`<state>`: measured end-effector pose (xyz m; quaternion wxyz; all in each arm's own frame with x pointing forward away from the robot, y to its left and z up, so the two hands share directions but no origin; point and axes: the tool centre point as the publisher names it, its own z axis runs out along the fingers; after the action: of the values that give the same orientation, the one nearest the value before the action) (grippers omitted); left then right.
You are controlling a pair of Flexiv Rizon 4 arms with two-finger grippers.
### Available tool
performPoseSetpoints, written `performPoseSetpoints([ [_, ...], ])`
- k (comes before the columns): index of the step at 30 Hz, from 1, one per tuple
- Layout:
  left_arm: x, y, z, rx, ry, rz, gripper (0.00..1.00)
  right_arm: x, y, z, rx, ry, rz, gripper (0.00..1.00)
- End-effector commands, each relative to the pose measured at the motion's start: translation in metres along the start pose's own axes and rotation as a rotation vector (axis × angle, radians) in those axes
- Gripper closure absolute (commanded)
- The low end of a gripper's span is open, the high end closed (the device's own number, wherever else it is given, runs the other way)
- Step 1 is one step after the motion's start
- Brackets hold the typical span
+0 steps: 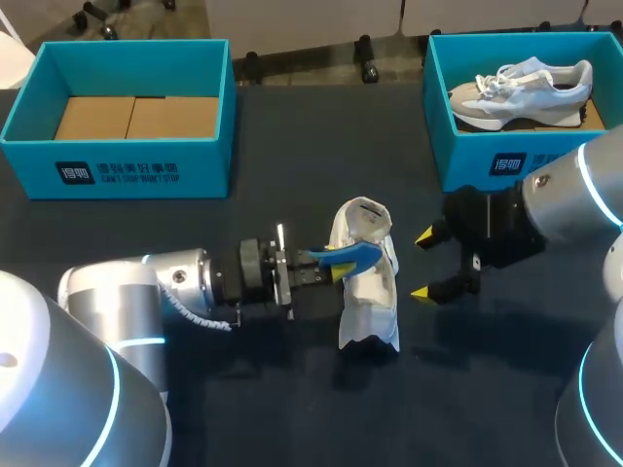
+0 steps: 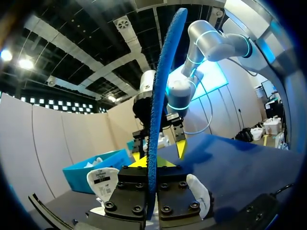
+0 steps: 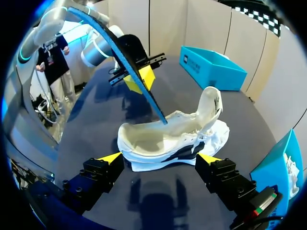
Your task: Take the shoe out of the shoebox, open the shoe tongue, remove and reinsert the insole, then place the shoe into the shoebox
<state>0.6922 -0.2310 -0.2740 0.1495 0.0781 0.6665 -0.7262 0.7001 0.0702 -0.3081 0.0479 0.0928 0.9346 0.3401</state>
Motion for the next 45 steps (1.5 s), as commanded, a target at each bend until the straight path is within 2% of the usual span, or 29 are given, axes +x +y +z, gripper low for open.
performPoseSetpoints([
  [1, 0.001, 0.003, 0.003, -0.004, 0.004, -0.002, 1.0, 0.0, 0.0, 0.0, 0.0, -0.001, 0.0, 0.0],
  [15, -0.001, -0.015, 0.01, 0.024, 0.026, 0.02, 1.0, 0.0, 0.0, 0.0, 0.0, -0.001, 0.0, 0.0],
  [32, 0.004, 0.004, 0.016, -0.016, 0.045, 0.013, 1.0, 0.0, 0.0, 0.0, 0.0, -0.001, 0.0, 0.0],
  [41, 0.001, -0.006, 0.02, -0.004, 0.057, 0.049, 1.0, 0.0, 0.0, 0.0, 0.0, -0.001, 0.0, 0.0],
  [45, -0.001, -0.001, 0.024, 0.002, 0.07, 0.062, 1.0, 0.0, 0.0, 0.0, 0.0, -0.001, 0.0, 0.0],
])
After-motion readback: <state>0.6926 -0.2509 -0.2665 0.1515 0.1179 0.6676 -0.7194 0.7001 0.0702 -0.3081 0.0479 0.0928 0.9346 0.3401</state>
